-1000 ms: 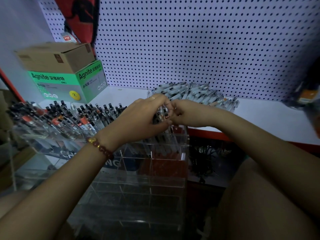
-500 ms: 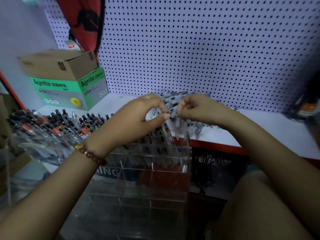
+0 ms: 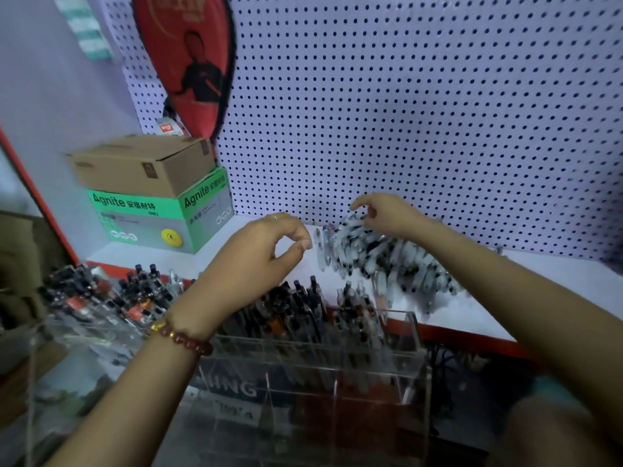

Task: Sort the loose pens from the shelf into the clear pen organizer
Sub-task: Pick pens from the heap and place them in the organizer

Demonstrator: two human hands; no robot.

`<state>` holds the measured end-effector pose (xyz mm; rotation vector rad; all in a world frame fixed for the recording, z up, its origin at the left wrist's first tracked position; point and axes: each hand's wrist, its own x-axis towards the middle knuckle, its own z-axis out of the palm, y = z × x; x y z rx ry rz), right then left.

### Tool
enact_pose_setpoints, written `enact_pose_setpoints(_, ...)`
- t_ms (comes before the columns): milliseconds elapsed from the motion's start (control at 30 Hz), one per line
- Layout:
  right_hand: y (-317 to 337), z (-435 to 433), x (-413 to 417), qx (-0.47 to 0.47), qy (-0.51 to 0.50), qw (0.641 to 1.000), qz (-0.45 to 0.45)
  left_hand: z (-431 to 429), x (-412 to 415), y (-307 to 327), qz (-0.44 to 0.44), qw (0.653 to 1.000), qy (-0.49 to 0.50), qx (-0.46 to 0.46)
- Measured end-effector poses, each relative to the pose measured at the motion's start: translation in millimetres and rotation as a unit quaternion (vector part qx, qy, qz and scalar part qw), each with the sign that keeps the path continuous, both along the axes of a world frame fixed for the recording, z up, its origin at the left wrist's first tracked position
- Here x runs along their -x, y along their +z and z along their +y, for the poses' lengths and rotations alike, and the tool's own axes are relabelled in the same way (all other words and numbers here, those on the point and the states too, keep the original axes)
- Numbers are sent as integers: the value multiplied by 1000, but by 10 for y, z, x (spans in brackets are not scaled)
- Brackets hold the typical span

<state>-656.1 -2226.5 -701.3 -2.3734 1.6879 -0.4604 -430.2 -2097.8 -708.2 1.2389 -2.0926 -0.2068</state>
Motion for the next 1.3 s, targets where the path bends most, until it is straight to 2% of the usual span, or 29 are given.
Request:
enact_pose_setpoints(133, -105, -310, -156, -65, 7, 993, 102, -28, 46, 22, 9, 1000, 6, 2)
enact_pose_setpoints(233, -114, -392, -186, -58, 17, 993, 102, -41, 66, 21, 18, 1000, 3, 9)
enact_pose_setpoints(433, -149, -395, -66, 87, 89, 977, 175, -69, 61, -9, 11, 999, 30, 5)
enact_pose_setpoints(633, 86, -206, -79, 171, 138, 971, 93, -111, 30, -18, 69, 996, 55, 12)
enact_pose_setpoints(733, 277, 48, -164, 271, 201, 939, 69, -64, 77, 43, 164, 985, 51, -15)
enact_pose_setpoints(833, 445, 511, -272, 444, 295, 845, 47, -19, 150, 135, 351, 929, 37, -109)
enact_pose_setpoints(900, 479, 825, -328, 491, 333, 803, 52, -11, 173, 183, 432, 879, 14, -200)
enact_pose_setpoints(967, 452, 1074, -354, 475, 353, 805, 46, 27, 196, 201, 482, 832, -54, -268)
enact_pose_setpoints(1033, 360, 1222, -353, 469, 374, 796, 80, 127, 267, 256, 530, 777, -120, -318)
enact_pose_setpoints(1100, 289, 1288, -354, 469, 379, 787, 133, 209, 344, 292, 525, 773, -143, -325)
enact_pose_setpoints(1200, 277, 1383, -352, 473, 367, 788, 142, 264, 410, 282, 527, 775, -156, -312)
enact_pose_setpoints(1300, 301, 1490, -288, 474, 372, 781, 165, 297, 430, 318, 592, 726, -168, -306)
